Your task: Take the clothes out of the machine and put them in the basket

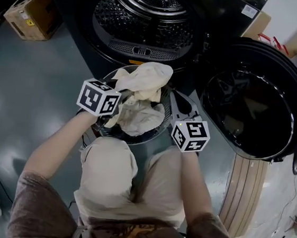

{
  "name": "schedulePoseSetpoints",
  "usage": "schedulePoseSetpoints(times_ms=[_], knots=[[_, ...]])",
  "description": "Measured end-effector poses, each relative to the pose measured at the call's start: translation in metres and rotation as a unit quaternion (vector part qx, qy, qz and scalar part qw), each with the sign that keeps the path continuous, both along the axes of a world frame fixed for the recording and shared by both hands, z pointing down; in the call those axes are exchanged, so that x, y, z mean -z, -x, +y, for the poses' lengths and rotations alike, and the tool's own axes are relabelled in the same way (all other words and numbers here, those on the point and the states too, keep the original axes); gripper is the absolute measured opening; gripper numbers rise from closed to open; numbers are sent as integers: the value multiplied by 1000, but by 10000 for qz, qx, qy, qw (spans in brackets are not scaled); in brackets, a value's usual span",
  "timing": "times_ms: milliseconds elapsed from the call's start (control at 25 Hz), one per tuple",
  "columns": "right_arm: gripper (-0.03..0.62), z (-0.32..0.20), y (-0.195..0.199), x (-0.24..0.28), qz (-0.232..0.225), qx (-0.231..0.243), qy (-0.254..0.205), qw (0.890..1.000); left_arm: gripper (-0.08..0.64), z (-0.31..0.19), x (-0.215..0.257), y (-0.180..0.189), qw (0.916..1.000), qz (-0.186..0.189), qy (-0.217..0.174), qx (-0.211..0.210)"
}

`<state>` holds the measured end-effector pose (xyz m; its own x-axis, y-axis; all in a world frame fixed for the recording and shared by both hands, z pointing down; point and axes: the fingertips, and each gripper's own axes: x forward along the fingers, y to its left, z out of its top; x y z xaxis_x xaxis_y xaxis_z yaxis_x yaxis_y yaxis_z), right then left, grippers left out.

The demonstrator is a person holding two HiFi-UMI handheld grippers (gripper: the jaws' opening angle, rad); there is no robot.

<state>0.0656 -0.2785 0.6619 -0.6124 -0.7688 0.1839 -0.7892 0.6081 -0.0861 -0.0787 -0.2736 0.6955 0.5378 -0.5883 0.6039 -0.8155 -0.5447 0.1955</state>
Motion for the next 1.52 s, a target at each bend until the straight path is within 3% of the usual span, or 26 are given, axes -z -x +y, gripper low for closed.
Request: schedulePoseSetpoints(times_ms=[160,280,480,720,1000,1200,1280,1440,1520], knots=[[-2,-8,-12,4,-594,-351,312,9971,309,30,-24,15,9988,-153,458,-6],[-2,-13,-12,15,-1084,-393,589,9916,325,33,-13,24,9985,66,537,67],[-2,-25,17,57,-1073,-209,815,9907,324,14,40,34,9983,486,314,117],[-2,-14,54,156,-536,298,1187,9910,308,9,166,44,9896,1421,86,227],[-2,19,78,330,-431,872,1688,9808,300,28,361,57,9835,1766,-191,351],[-2,25,88,442,-243,965,1562,9827,290,34,492,66,9839,1648,-611,335],[-2,18,88,483,-238,897,1470,9848,277,31,537,68,9809,1776,-730,312],[-2,10,85,550,-195,710,1224,9897,226,32,607,61,9747,1989,-1014,97],[-2,10,83,574,-179,593,1106,9919,157,33,631,59,9720,2040,-1163,-33]])
